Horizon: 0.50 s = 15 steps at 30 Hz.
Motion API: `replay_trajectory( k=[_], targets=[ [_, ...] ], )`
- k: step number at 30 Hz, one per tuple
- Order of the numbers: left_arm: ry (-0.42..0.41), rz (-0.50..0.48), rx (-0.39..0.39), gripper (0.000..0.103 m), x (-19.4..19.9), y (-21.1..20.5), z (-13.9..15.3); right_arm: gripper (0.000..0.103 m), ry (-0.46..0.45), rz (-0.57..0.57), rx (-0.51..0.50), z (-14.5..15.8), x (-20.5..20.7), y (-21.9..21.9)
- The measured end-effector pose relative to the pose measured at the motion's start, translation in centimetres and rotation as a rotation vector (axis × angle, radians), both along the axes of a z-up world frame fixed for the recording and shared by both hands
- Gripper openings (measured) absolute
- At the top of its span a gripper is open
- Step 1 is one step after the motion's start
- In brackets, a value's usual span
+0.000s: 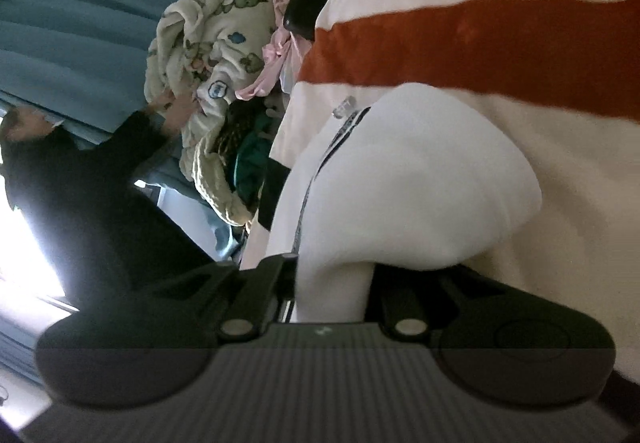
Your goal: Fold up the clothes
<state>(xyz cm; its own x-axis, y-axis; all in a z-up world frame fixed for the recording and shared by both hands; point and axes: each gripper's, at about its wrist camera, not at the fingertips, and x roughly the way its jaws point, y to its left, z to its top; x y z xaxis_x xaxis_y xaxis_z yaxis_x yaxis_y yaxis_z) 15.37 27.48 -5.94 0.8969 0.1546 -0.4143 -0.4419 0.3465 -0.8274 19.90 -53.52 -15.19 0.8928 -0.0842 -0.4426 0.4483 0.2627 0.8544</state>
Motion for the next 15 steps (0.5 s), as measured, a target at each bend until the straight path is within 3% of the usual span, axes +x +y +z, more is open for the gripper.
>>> replay_trajectory(
  k=[3, 10, 15],
  targets=[
    [-0.002, -0.006, -0.038, 0.011, -4.3, 0.4, 0.5, 0.011, 0.025, -0.007, -0.002, 0.5, -2.5, -0.7],
    [0.061, -0.025, -0.098, 0.011, -13.7, 1.3, 0.0, 0.011, 0.143, -0.047, 0.156, -1.3, -8.7, -2.0],
    [0.122, -0.061, -0.128, 0.013, -15.1, 2.5, -2.3, 0.011, 0.198, -0.024, 0.181, -2.5, -10.3, -2.3]
  ],
)
